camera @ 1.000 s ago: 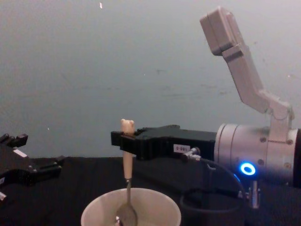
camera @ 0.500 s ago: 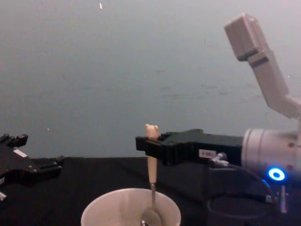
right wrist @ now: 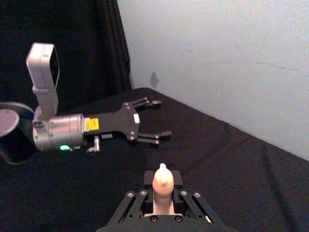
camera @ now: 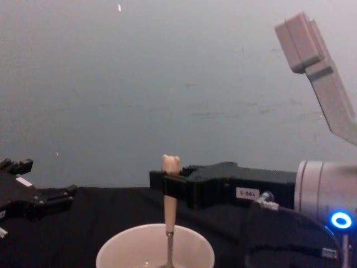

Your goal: Pick up the stirring spoon with one hand, stir inside the cup, then place it back in its original position.

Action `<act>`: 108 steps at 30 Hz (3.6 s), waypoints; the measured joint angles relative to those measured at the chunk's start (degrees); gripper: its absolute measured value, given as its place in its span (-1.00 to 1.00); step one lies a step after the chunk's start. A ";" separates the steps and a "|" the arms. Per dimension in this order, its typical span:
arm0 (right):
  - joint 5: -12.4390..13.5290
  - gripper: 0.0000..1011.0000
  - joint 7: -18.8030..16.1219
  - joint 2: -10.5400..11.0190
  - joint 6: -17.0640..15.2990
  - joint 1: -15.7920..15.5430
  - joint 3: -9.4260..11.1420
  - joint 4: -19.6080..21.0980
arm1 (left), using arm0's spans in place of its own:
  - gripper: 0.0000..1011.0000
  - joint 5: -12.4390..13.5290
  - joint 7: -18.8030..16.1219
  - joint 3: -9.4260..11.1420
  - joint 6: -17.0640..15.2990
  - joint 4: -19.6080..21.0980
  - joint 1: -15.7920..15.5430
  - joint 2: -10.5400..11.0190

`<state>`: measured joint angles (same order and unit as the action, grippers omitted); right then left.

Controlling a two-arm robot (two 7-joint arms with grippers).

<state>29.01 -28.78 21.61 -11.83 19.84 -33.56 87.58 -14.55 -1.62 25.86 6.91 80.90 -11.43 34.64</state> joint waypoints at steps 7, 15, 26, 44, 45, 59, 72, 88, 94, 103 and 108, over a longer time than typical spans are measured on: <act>1.78 -0.58 1.76 -1.09 0.06 0.07 1.00 0.55 | 0.98 0.00 0.00 0.00 0.00 0.00 0.00 0.00; 3.91 -0.58 4.60 -2.05 0.18 0.24 2.91 1.56 | 0.98 0.00 0.00 0.00 0.00 0.00 0.00 0.00; 5.73 -0.58 6.91 -1.78 -0.62 -0.27 4.16 3.70 | 0.98 0.00 0.00 0.00 0.00 0.00 0.00 0.00; 10.75 -0.58 10.65 0.89 -0.20 -3.01 9.53 9.03 | 0.98 0.00 0.00 0.00 0.00 0.00 0.00 0.00; 11.22 -0.58 10.91 1.33 -0.06 -3.49 10.03 9.63 | 0.98 0.00 0.00 0.00 0.00 0.00 0.00 0.00; 13.80 -0.58 13.12 4.63 0.87 -6.25 13.05 13.00 | 0.98 0.00 0.00 0.00 0.00 0.00 0.00 0.00; 13.49 -0.58 15.74 6.21 1.53 -8.17 15.08 13.91 | 0.98 0.00 0.00 0.00 0.00 0.00 0.00 0.00; 10.12 -0.58 16.73 6.40 1.26 -9.25 15.66 12.74 | 0.98 0.00 0.00 0.00 0.00 0.00 0.00 0.00; 8.82 -0.58 16.09 6.28 0.36 -9.09 15.07 11.81 | 0.98 0.00 0.00 0.00 0.00 0.00 0.00 0.00; 6.82 -0.58 15.37 5.46 -0.94 -8.12 13.92 9.26 | 0.98 0.00 0.00 0.00 0.00 0.00 0.00 0.00; 5.78 -0.58 15.27 4.75 -1.47 -7.55 13.45 7.75 | 0.98 0.00 0.00 0.00 0.00 0.00 0.00 0.00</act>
<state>34.79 -13.51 26.35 -13.30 12.29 -20.12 95.32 -14.55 -1.62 25.86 6.91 80.90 -11.43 34.65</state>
